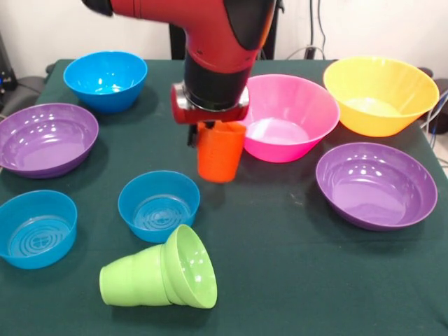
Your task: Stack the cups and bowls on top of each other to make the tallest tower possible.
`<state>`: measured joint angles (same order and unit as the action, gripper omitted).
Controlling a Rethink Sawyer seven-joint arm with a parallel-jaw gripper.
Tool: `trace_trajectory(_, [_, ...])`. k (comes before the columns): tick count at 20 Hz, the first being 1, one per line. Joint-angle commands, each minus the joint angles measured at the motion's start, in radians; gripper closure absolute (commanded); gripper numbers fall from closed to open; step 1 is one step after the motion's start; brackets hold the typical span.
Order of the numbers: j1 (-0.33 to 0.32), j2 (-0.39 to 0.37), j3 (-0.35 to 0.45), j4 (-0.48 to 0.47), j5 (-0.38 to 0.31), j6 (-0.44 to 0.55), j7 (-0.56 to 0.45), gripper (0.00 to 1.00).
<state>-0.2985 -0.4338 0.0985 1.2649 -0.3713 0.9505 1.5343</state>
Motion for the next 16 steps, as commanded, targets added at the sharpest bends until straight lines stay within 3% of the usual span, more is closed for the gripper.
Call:
trace_trajectory(1, [0.045, 0.005, -0.061, -0.015, -0.043, 0.133, 0.098, 1.0])
trace_trajectory(5, [0.05, 0.053, -0.073, -0.05, -0.044, 0.104, 0.096, 1.0])
trace_trajectory(10, [0.059, 0.102, -0.1, -0.078, -0.042, 0.138, 0.095, 1.0])
trace_trajectory(16, [0.053, 0.132, -0.154, -0.076, -0.076, 0.164, 0.023, 1.0])
